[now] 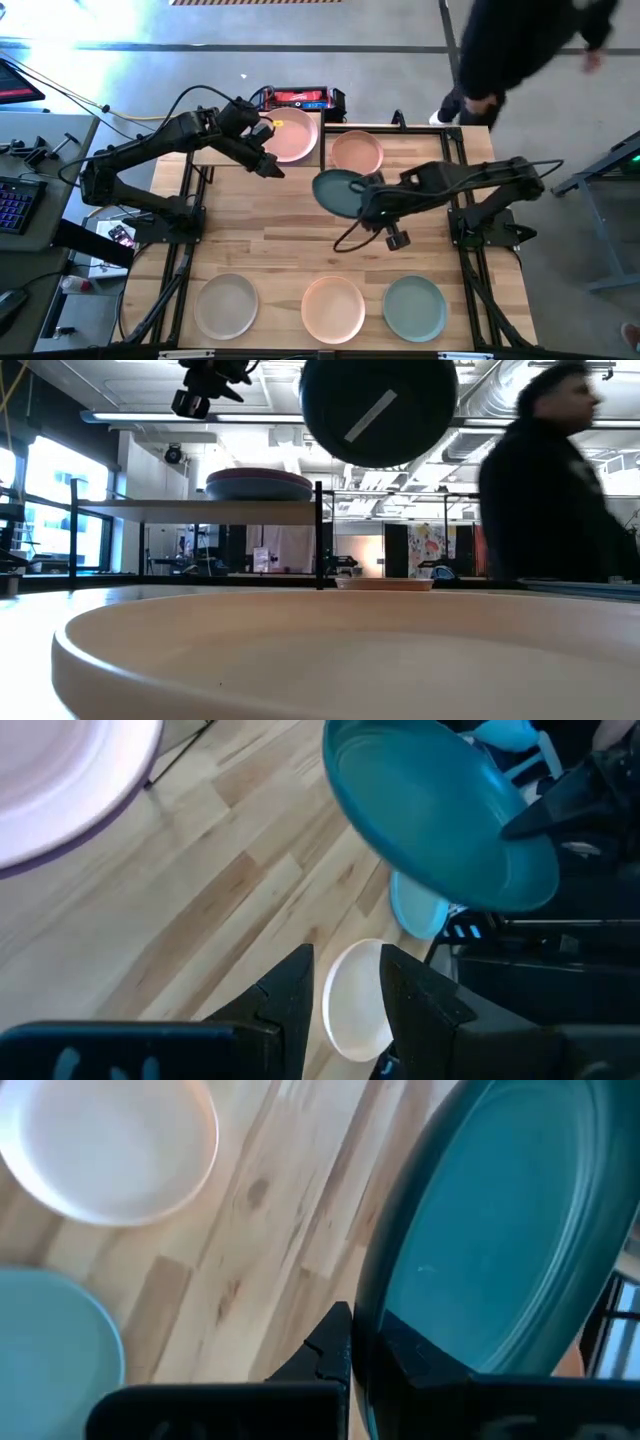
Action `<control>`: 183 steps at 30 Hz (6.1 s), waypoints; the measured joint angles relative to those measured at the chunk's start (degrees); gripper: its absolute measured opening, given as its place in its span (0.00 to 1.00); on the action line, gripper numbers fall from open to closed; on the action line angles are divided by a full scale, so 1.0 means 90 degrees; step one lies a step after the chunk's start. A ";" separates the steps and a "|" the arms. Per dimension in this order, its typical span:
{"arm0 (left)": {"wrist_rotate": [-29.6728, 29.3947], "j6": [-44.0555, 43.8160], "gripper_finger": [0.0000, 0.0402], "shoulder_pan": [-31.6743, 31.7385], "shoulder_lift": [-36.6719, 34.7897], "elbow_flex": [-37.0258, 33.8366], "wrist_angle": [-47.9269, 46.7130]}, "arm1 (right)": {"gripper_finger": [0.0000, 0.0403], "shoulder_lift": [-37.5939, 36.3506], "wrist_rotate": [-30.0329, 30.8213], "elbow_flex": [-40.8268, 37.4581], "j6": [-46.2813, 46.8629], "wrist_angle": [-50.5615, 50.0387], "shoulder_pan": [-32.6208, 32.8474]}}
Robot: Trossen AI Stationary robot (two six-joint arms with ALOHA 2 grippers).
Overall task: Place and stack plates onto a shelf
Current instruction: Stack the dark green plate on top of the light pink plate on the shelf
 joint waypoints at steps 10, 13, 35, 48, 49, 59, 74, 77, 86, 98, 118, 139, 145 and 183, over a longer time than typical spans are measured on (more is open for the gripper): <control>-0.0098 -0.0246 0.26 -0.0250 0.0015 -0.0003 -0.0427 | 0.00 0.1096 -0.0002 0.1299 -0.0939 -0.0759 0.0016; -0.0181 -0.0385 0.26 -0.0382 0.0015 -0.0099 -0.0400 | 0.00 0.1294 0.0000 0.1535 -0.1149 -0.0869 0.0078; -0.0832 -0.1167 0.26 -0.1090 0.0017 -0.0420 -0.0006 | 0.00 0.1441 -0.0017 0.1654 -0.1487 -0.0544 0.0170; -0.0557 -0.1058 0.26 -0.1156 0.0700 -0.0432 0.0781 | 0.00 0.1438 0.0109 0.1654 -0.1487 -0.0560 0.0170; -0.0559 -0.1057 0.26 -0.1155 0.0731 -0.0432 0.0837 | 0.00 0.1438 0.0101 0.1654 -0.1485 -0.0560 0.0170; -0.0558 -0.0937 0.25 -0.1189 0.0841 -0.0430 0.0805 | 0.00 0.1438 0.0104 0.1654 -0.1485 -0.0553 0.0170; -0.0921 -0.0398 0.02 -0.1178 0.0845 -0.0428 0.0839 | 0.00 0.1433 0.0097 0.1654 -0.1512 -0.0416 0.0175; -0.0960 -0.0302 0.02 -0.1178 0.0845 -0.0425 0.0836 | 0.00 0.1433 0.0088 0.1654 -0.1509 -0.0348 0.0177; -0.1347 -0.0063 0.01 -0.1171 0.0843 -0.0418 0.0822 | 0.04 0.1433 0.0663 0.1651 -0.1301 -0.0287 0.0177; -0.1721 0.0312 0.01 -0.0994 0.0550 -0.0272 0.0663 | 0.24 0.1433 0.0846 0.1651 -0.0977 -0.0508 0.0160; -0.1972 0.0725 0.01 -0.0066 0.0481 0.0058 0.0127 | 0.25 0.1121 0.1824 0.1649 -0.0429 -0.0724 0.0160; -0.3083 0.0742 0.01 0.2006 0.0160 0.0658 -0.0485 | 0.25 0.0829 0.1795 0.1649 0.0538 -0.1099 -0.0022; -0.3148 0.0739 0.01 0.2330 0.0222 0.0733 -0.0867 | 0.25 0.0829 0.1793 0.1649 0.0592 -0.1099 -0.0017; -0.2625 0.0905 0.19 0.2416 0.1247 0.0731 -0.1111 | 0.25 0.0833 0.1773 0.1649 0.1142 -0.1090 -0.0017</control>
